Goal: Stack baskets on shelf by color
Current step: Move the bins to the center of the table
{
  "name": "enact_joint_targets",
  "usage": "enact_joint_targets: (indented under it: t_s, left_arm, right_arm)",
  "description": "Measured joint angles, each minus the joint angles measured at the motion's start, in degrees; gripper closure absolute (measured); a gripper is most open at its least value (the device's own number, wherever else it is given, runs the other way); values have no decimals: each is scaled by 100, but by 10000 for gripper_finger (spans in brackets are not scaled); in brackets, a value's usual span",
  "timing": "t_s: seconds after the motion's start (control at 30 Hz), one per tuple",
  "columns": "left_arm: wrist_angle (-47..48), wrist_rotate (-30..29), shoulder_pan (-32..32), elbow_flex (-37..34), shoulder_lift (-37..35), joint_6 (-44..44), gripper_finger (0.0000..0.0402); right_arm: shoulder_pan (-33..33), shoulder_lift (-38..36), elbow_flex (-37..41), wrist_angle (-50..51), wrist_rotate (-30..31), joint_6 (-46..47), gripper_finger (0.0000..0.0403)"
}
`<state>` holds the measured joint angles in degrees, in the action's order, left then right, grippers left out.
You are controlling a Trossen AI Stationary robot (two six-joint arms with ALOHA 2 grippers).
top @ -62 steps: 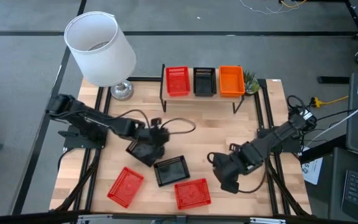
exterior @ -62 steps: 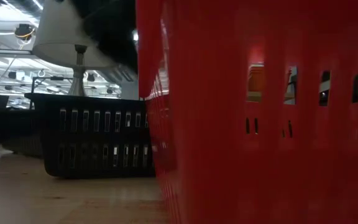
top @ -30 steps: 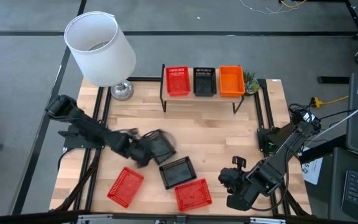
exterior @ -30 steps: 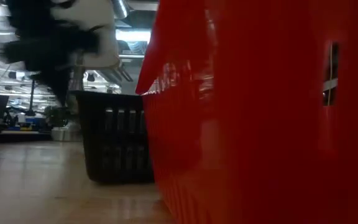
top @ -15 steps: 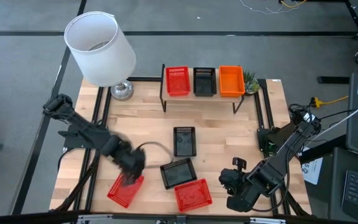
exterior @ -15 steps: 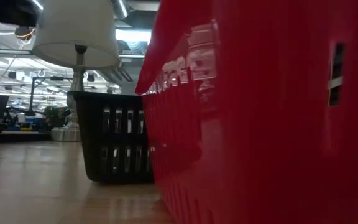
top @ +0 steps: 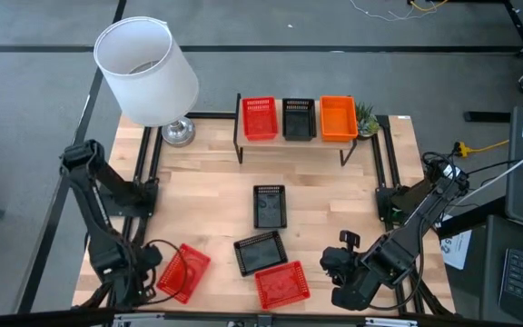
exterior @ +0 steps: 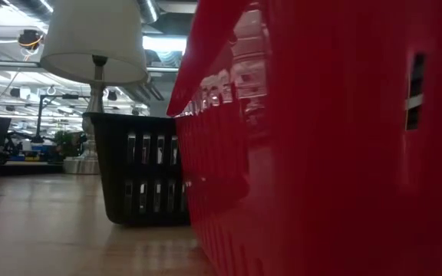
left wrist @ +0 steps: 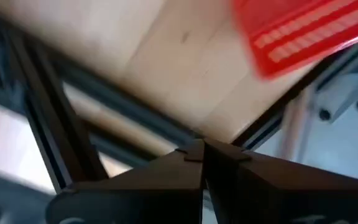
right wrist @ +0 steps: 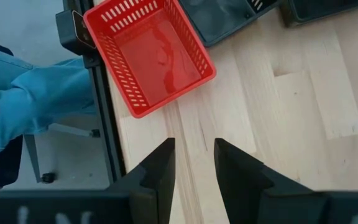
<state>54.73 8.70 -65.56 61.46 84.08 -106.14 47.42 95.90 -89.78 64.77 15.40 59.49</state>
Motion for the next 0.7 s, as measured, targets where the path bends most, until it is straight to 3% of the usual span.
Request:
enact_joint_targets:
  t_s: [0.13, 0.2, 0.3, 0.4, 0.47, 0.6, 0.7]
  left_arm:
    - [-1047, 678, -90, -368, 209, -226, 401]
    - [-1714, 707, -85, -583, 345, -108, 401]
    - [-1619, 574, 39, -772, 608, 45, 401]
    - [-1043, -73, 342, -828, 899, 113, 401]
    - [-1154, -688, 743, -822, 940, 514, 401]
    - [-2336, -1809, 1660, -777, 843, 2309, 401]
    - [-2584, -2000, 2306, -533, 805, 3598, 401]
  right_arm:
    - [0, 0, 0, -10, 2, -1, 292]
    - [0, 0, 0, -25, 4, -1, 292]
    - [-1, 0, 0, -28, 4, -7, 292]
    - [-2, 0, 0, -33, 4, -15, 292]
    - [-2, 0, 0, -33, 4, -8, 292]
    - [-2, 0, 0, -38, 4, 10, 292]
    - [-2, 0, 0, -108, 4, 17, 292]
